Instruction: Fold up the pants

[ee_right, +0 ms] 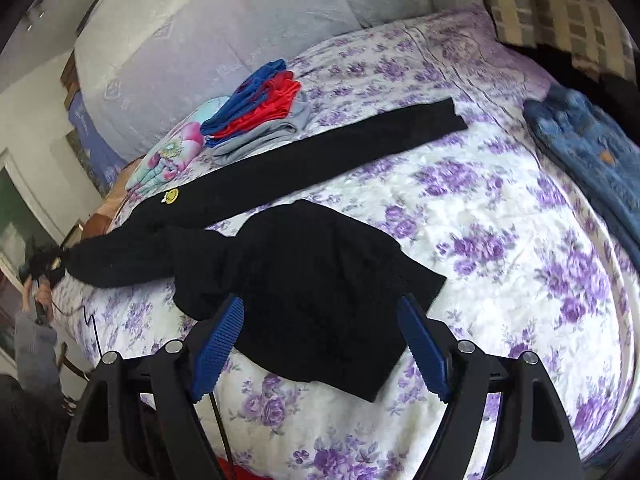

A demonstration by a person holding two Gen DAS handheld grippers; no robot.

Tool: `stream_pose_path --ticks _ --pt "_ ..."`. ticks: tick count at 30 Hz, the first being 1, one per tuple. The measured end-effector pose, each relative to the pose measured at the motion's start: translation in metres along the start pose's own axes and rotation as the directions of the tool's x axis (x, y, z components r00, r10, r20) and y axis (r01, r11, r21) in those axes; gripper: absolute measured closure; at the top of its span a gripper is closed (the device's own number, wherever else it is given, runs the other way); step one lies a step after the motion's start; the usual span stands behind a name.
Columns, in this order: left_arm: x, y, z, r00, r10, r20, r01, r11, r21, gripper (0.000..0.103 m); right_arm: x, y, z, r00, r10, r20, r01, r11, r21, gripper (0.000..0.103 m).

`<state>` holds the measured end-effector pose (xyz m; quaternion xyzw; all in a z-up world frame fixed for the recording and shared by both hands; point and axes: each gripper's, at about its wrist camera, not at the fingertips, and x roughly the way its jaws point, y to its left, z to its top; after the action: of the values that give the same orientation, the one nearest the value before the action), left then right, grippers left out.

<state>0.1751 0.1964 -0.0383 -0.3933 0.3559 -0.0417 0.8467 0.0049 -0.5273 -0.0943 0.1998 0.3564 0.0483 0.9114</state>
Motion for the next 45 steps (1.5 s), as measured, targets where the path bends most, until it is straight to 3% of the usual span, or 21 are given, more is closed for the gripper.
stream_pose_path --ticks 5,9,11,12,14,16,19,22,24,26,27,28,29,34,39,45 --pt "0.014 0.021 -0.007 0.999 0.025 -0.026 -0.026 0.999 -0.032 0.091 -0.001 -0.050 -0.018 0.994 0.099 -0.047 -0.083 0.961 0.265 0.023" --pt "0.018 0.027 -0.012 0.999 0.036 -0.030 -0.037 0.999 -0.032 0.091 0.007 -0.051 -0.032 0.982 0.191 -0.012 -0.177 0.930 0.322 0.024" --pt "0.019 0.026 -0.012 0.999 0.035 -0.031 -0.036 0.999 -0.034 0.091 0.017 -0.044 -0.031 0.979 0.204 -0.004 -0.193 0.933 0.302 0.036" --pt "0.018 0.025 -0.011 0.999 0.031 -0.031 -0.032 0.999 -0.030 0.091 0.024 -0.041 -0.029 0.977 0.214 -0.006 -0.203 0.933 0.296 0.060" --pt "0.015 0.022 -0.011 0.999 0.025 -0.031 -0.025 0.999 -0.025 0.091 0.039 -0.041 -0.026 0.961 0.275 0.000 -0.259 0.905 0.337 0.086" --pt "0.010 0.018 -0.009 1.000 0.003 -0.031 -0.004 0.999 -0.032 0.092 0.036 -0.038 -0.010 0.966 0.257 0.037 -0.255 0.917 0.307 0.090" --pt "-0.009 0.006 -0.005 0.999 -0.052 -0.012 0.052 0.999 -0.017 0.092 -0.010 -0.035 0.033 0.961 0.206 0.186 -0.242 0.949 0.200 0.091" --pt "-0.032 -0.009 -0.005 0.997 -0.080 0.014 0.079 0.996 0.041 0.092 -0.060 -0.054 0.060 0.953 0.099 0.285 -0.155 0.971 0.180 0.091" --pt "-0.035 -0.006 -0.010 0.997 -0.075 0.008 0.075 0.996 0.050 0.091 -0.065 -0.074 0.062 0.965 0.021 0.261 -0.079 0.973 0.215 0.091" --pt "-0.025 0.013 -0.015 0.999 -0.038 -0.027 0.038 0.999 0.000 0.091 -0.046 -0.094 0.051 0.989 -0.008 0.149 -0.028 0.971 0.239 0.087" --pt "-0.016 0.026 -0.019 0.998 -0.032 -0.054 0.031 0.999 -0.029 0.091 -0.034 -0.105 0.042 0.994 -0.052 0.096 0.023 0.960 0.278 0.068" --pt "-0.008 0.038 -0.024 0.997 -0.017 -0.081 0.012 0.998 -0.063 0.091 -0.026 -0.113 0.032 0.995 -0.083 0.058 0.061 0.948 0.312 0.058" --pt "-0.003 0.049 -0.029 0.995 -0.003 -0.102 -0.006 0.996 -0.092 0.091 -0.022 -0.117 0.023 0.993 -0.107 0.046 0.086 0.938 0.335 0.058" --pt "-0.007 0.073 -0.047 0.992 -0.029 -0.123 0.011 0.989 -0.148 0.089 -0.061 -0.111 0.001 0.980 -0.141 0.144 0.082 0.933 0.351 0.058" --pt "-0.006 0.067 -0.049 0.995 -0.008 -0.103 -0.005 0.993 -0.121 0.089 -0.050 -0.089 0.001 0.995 0.013 0.097 -0.042 0.953 0.301 0.056" --pt "-0.004 0.070 -0.047 0.994 -0.019 -0.104 0.006 0.992 -0.124 0.088 -0.015 -0.084 -0.031 0.984 0.178 0.027 -0.173 0.892 0.417 0.057"
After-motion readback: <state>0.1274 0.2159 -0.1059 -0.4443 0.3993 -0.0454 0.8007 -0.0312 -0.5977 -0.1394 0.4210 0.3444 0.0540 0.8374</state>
